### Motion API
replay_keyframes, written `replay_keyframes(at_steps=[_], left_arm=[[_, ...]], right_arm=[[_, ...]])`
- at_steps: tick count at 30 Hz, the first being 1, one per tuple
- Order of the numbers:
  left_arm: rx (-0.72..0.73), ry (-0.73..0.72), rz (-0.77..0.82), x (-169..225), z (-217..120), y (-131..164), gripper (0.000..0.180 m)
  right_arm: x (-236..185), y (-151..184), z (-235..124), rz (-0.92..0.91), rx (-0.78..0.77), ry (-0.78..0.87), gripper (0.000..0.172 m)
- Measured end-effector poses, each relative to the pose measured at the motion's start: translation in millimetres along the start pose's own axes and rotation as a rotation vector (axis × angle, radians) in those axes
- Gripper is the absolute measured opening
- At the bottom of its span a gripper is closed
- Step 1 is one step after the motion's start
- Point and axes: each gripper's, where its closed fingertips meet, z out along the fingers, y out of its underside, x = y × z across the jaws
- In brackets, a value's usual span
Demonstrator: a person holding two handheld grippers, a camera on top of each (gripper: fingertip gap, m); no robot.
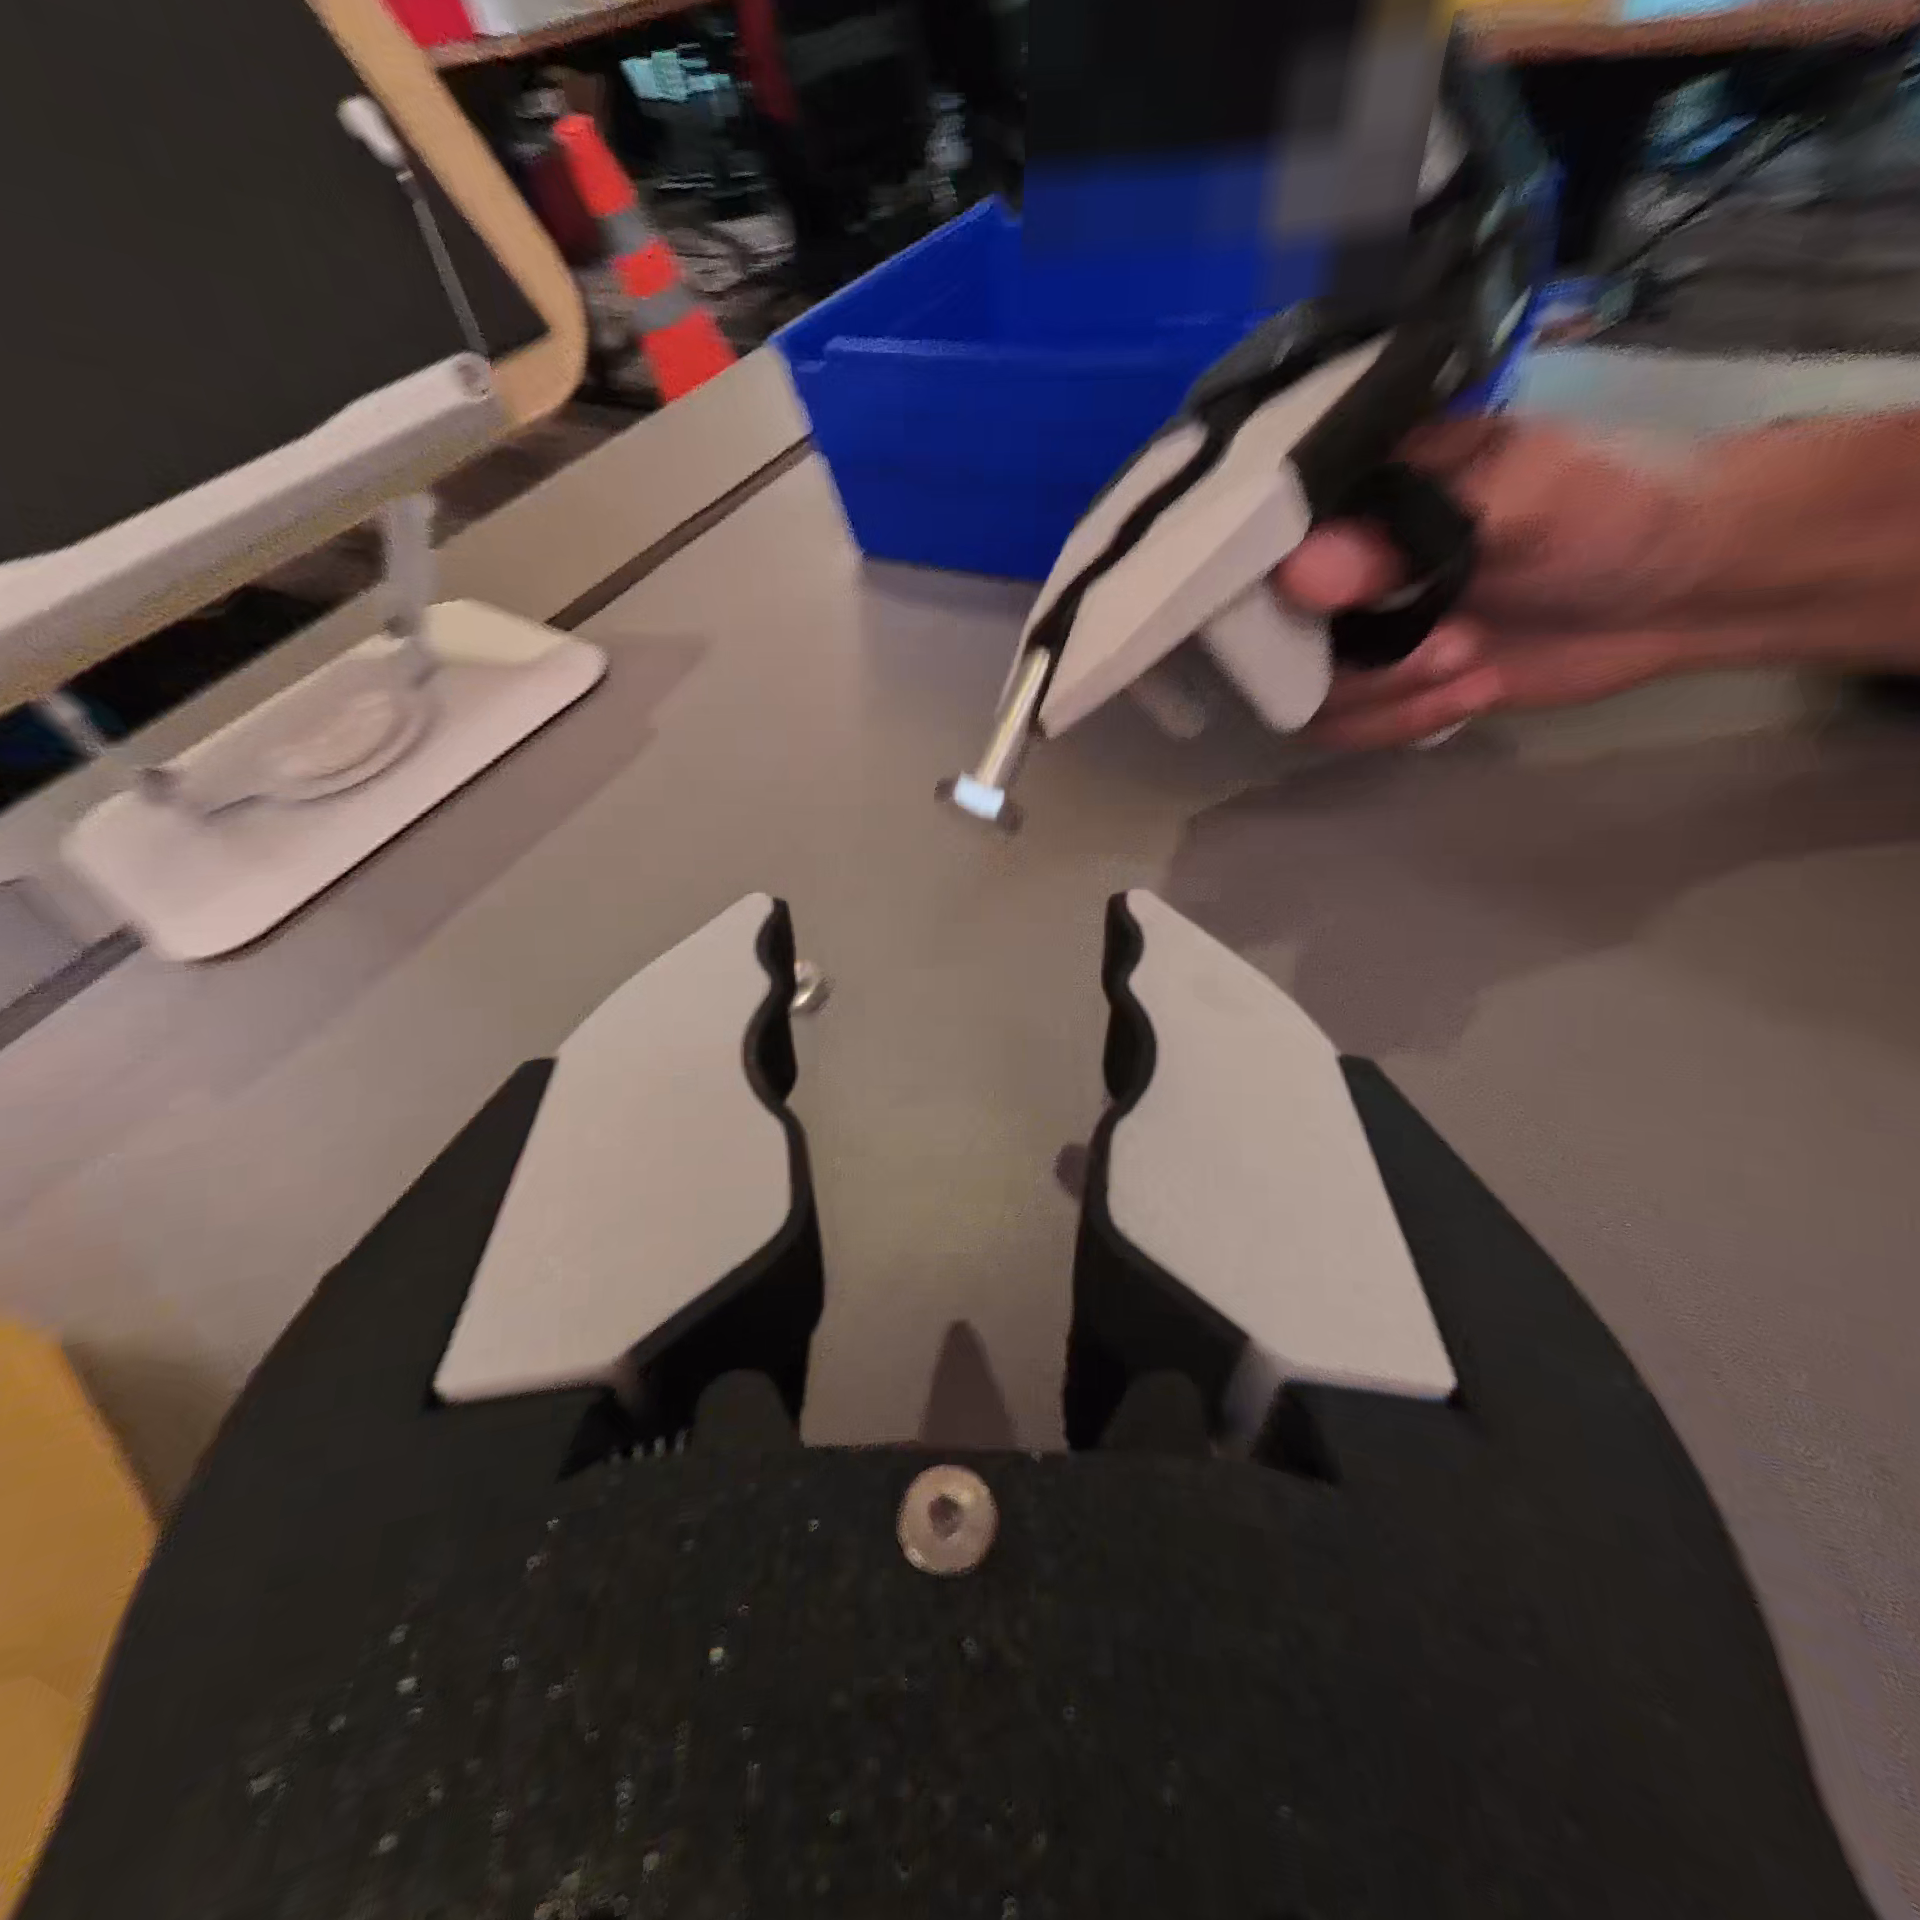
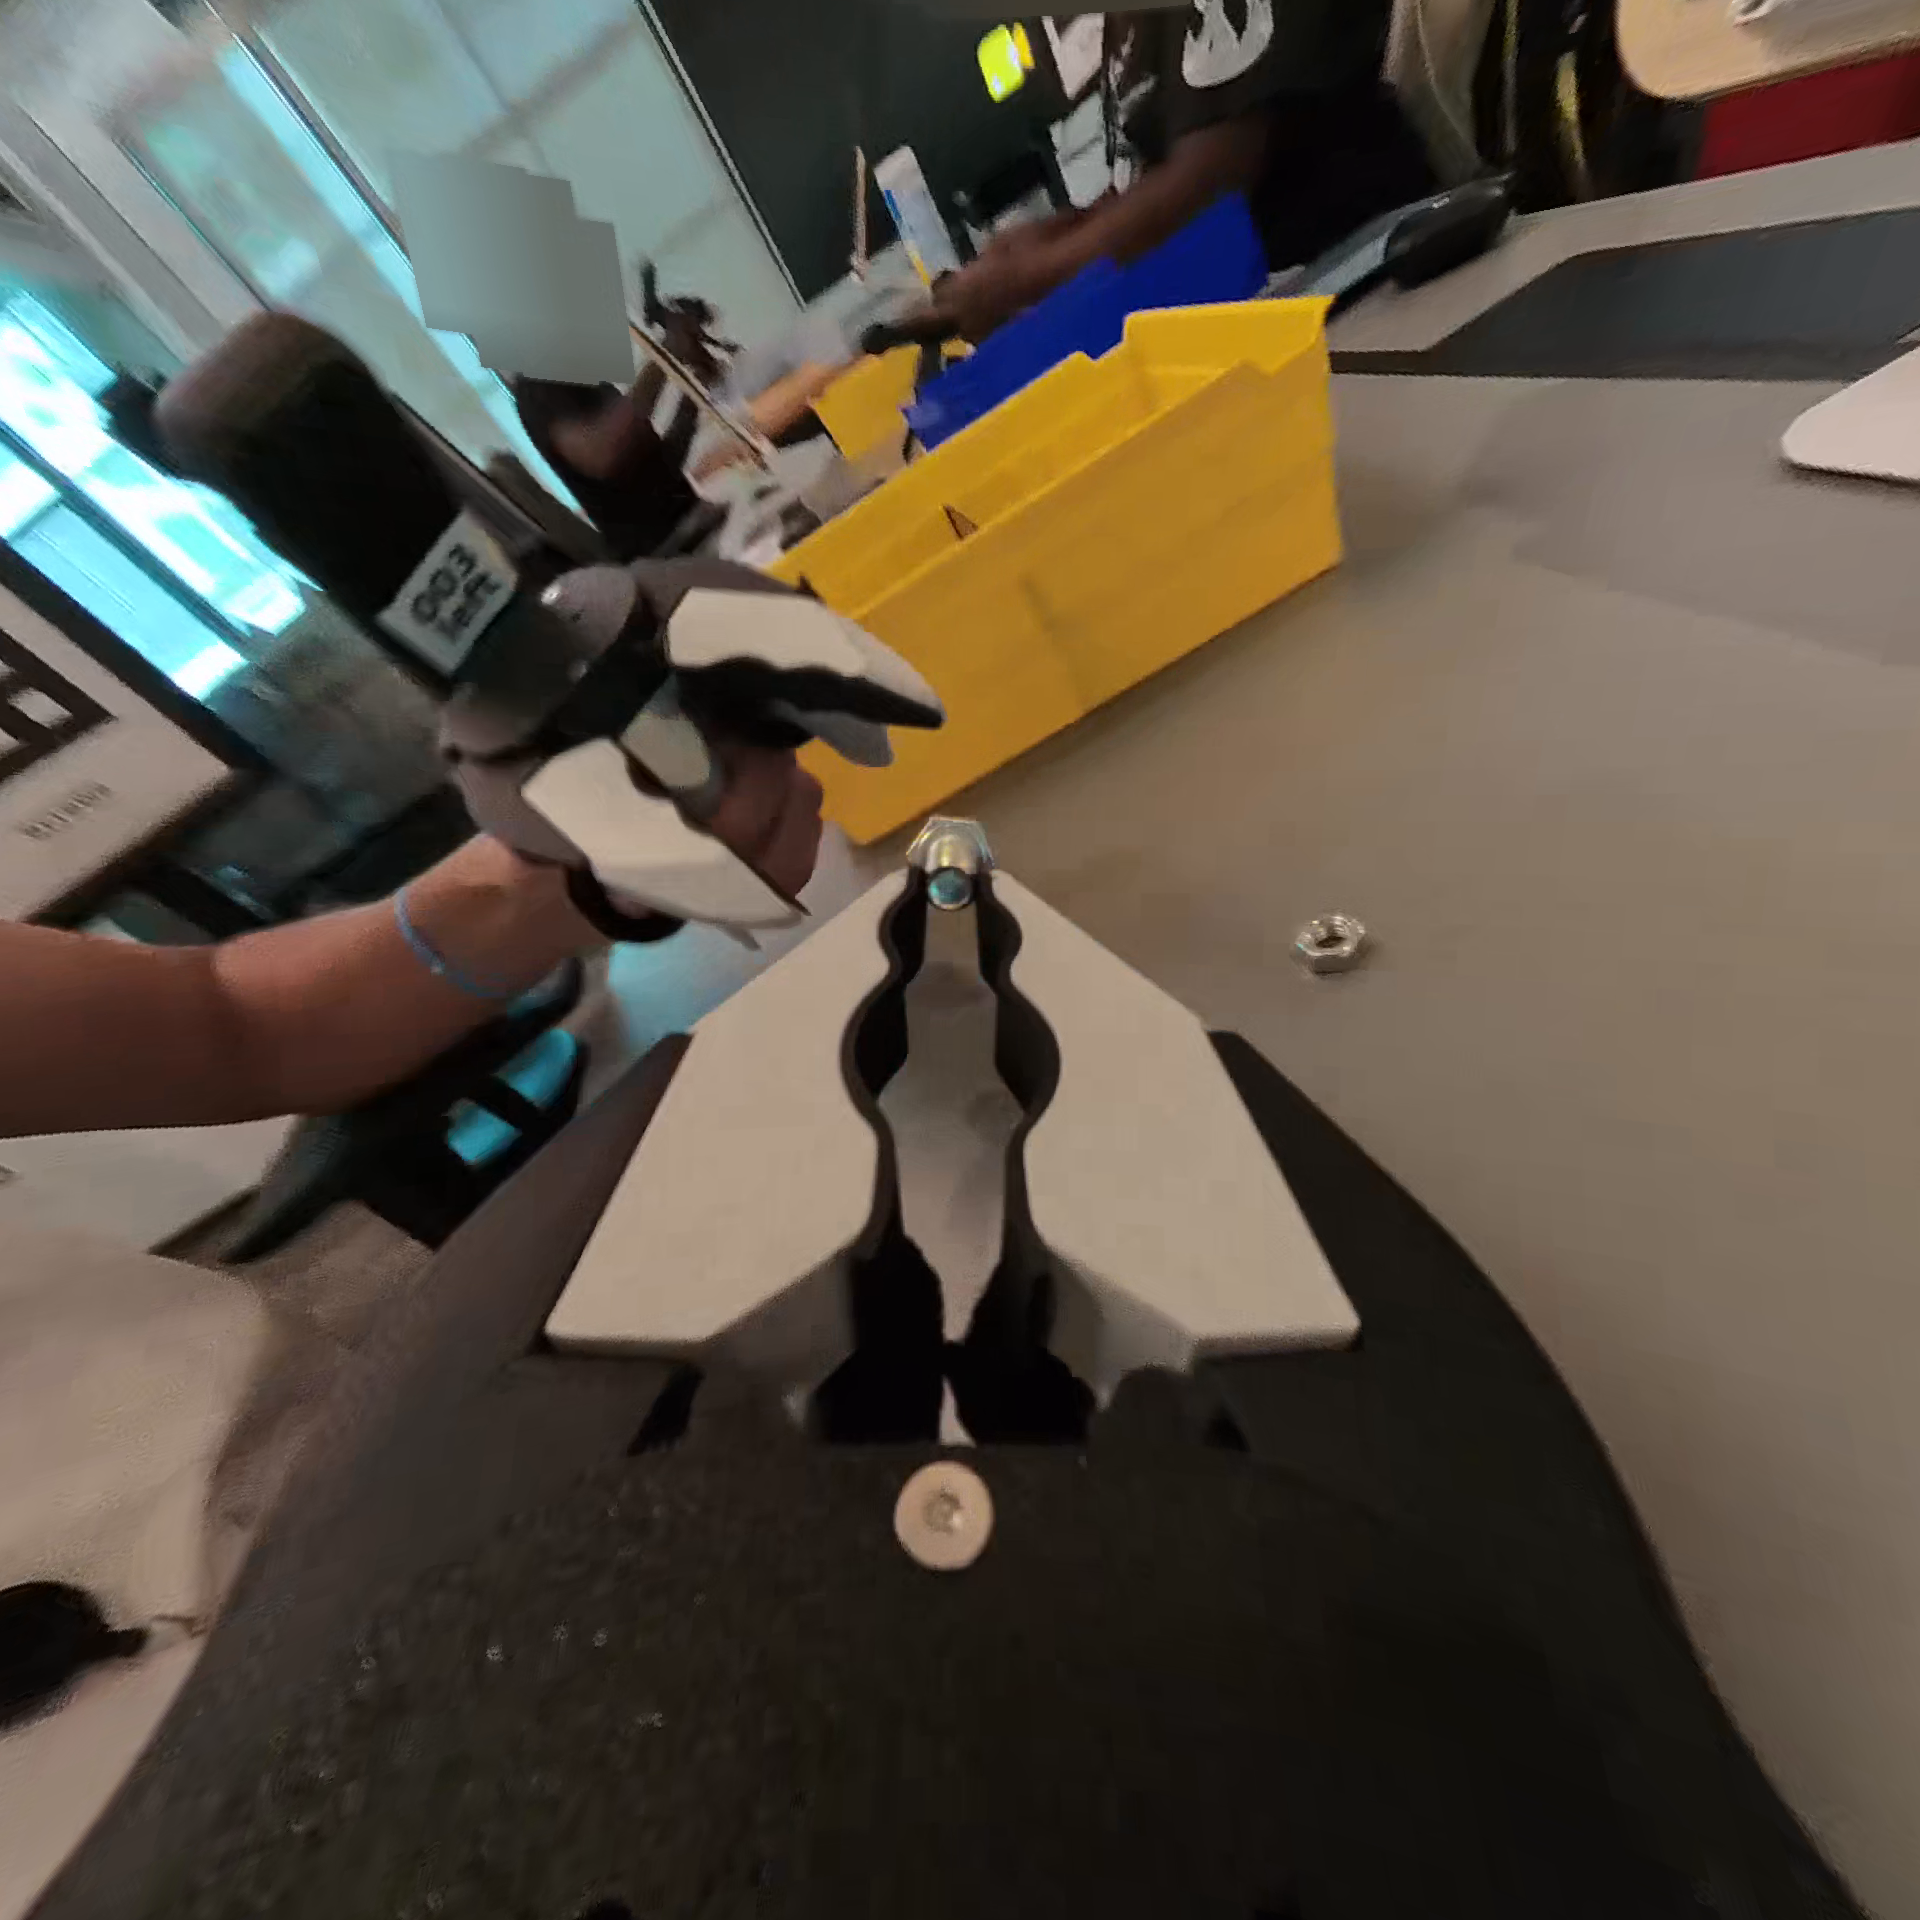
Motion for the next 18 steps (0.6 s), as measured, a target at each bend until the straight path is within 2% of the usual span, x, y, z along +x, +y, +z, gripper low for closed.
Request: replay_keyframes(at_steps=[2, 4, 5, 6, 8, 12, 18], left_arm=[[-0.037, -0.097, 0.12, 5, 4, 20, 0.056], [-0.066, -0.255, 0.242, -6, 3, 29, 0.042], [-0.037, -0.303, 0.264, -8, 2, 28, 0.036], [-0.022, -0.298, 0.27, -5, 2, 28, 0.032], [-0.064, -0.234, 0.267, 6, 7, 33, 0.039], [-0.086, -0.276, 0.346, 9, 13, 34, 0.04], [-0.063, -0.271, 0.301, 9, 14, 29, 0.035]], right_arm=[[-2, 4, 5, -0.058, -0.047, 0.05, 0.009], [-4, 12, 10, -0.111, -0.128, 0.1, 0.009], [-4, 16, 11, -0.118, -0.164, 0.131, 0.009], [-3, 17, 11, -0.115, -0.184, 0.16, 0.009], [-5, 15, 11, -0.087, -0.195, 0.187, 0.009], [-17, 16, 16, -0.001, -0.212, 0.158, 0.009], [-16, 26, 24, 0.058, -0.26, 0.175, 0.009]])
